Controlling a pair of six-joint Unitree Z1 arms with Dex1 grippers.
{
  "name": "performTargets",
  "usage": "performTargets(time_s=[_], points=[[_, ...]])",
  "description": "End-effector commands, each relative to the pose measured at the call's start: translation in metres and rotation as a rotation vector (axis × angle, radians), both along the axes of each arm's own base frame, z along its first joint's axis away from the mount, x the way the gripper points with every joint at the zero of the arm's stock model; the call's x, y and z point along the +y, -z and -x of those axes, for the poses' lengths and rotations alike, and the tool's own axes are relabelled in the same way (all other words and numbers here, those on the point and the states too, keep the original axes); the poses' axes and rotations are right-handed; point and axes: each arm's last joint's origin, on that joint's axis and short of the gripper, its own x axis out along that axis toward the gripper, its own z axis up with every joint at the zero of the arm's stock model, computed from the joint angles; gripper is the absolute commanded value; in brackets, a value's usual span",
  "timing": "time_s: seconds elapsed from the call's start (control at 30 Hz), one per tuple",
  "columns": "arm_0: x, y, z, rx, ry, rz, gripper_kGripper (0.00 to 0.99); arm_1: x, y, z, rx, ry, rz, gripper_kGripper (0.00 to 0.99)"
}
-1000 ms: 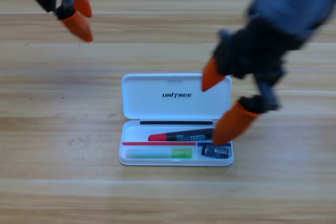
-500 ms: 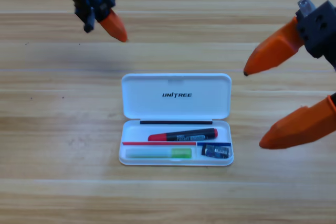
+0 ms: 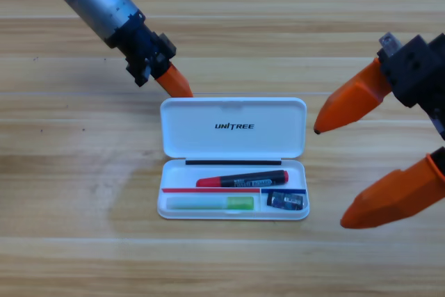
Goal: Clean up eraser and pencils
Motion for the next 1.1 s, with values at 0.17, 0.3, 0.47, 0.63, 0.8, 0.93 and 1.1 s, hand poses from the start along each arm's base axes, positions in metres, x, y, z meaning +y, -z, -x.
performTargets(time_s=[0.17,0.3,0.47,0.63,0.8,0.93,1.1], points=[[-0.025,0.034,0.015,0.107,0.059,-0.015,0.000,0.000,0.014,-0.009,0.027,0.015,0.016,0.985],[-0.030,0.024,0.023,0.117,0.073,-0.020,0.000,0.000,0.014,-0.009,0.029,0.017,0.016,0.985],[-0.034,0.005,0.037,0.108,0.087,-0.018,0.000,0.000,0.014,-0.009,0.029,0.017,0.016,0.985],[-0.039,-0.010,0.050,0.099,0.097,-0.018,0.000,0.001,0.014,-0.009,0.030,0.017,0.015,0.985],[-0.046,-0.017,0.062,0.092,0.115,-0.035,0.000,0.002,0.014,-0.009,0.036,0.012,0.010,0.985],[-0.052,-0.016,0.068,0.095,0.129,-0.045,0.000,0.002,0.015,-0.009,0.038,0.011,0.010,0.985],[-0.060,-0.008,0.075,0.090,0.140,-0.063,0.000,0.002,0.014,-0.009,0.040,0.009,0.009,0.985]])
